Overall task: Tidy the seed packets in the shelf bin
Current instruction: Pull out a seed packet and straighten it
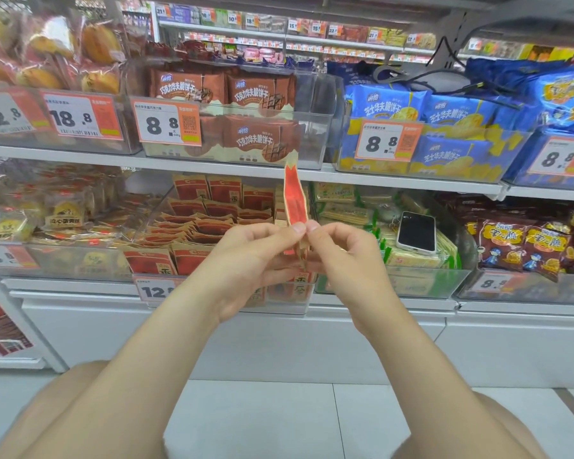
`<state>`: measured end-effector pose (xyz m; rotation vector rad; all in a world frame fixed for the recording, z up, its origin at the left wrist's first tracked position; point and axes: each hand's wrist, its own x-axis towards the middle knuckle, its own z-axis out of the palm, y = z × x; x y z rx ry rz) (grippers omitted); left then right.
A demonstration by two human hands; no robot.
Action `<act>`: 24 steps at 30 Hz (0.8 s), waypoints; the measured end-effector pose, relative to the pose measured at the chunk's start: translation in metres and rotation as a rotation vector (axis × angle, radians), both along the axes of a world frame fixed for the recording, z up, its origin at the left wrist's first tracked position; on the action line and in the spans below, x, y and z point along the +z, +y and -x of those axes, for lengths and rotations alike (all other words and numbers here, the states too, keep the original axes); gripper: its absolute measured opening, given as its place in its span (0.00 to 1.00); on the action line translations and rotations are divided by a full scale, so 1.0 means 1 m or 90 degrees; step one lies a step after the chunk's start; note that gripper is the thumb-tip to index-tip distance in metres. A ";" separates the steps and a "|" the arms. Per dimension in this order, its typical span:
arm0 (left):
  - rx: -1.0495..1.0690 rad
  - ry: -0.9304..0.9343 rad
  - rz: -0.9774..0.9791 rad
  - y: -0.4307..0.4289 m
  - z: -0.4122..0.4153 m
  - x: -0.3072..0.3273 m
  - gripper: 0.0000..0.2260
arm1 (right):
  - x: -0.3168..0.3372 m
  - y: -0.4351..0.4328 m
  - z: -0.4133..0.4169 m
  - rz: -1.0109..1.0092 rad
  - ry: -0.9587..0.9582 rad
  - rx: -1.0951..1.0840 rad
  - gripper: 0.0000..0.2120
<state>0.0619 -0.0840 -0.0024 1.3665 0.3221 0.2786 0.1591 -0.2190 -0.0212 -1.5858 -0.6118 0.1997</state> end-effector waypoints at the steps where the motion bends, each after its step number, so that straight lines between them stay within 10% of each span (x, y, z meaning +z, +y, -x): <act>1: -0.003 -0.004 -0.021 0.000 0.000 -0.001 0.19 | -0.001 0.000 0.000 0.016 -0.031 -0.001 0.13; 15: -0.008 -0.017 -0.084 0.004 0.004 -0.001 0.10 | 0.009 -0.008 0.004 0.041 0.025 0.054 0.13; 24: -0.013 -0.076 0.037 0.001 0.003 0.002 0.14 | 0.005 -0.009 0.014 0.131 -0.316 -0.019 0.07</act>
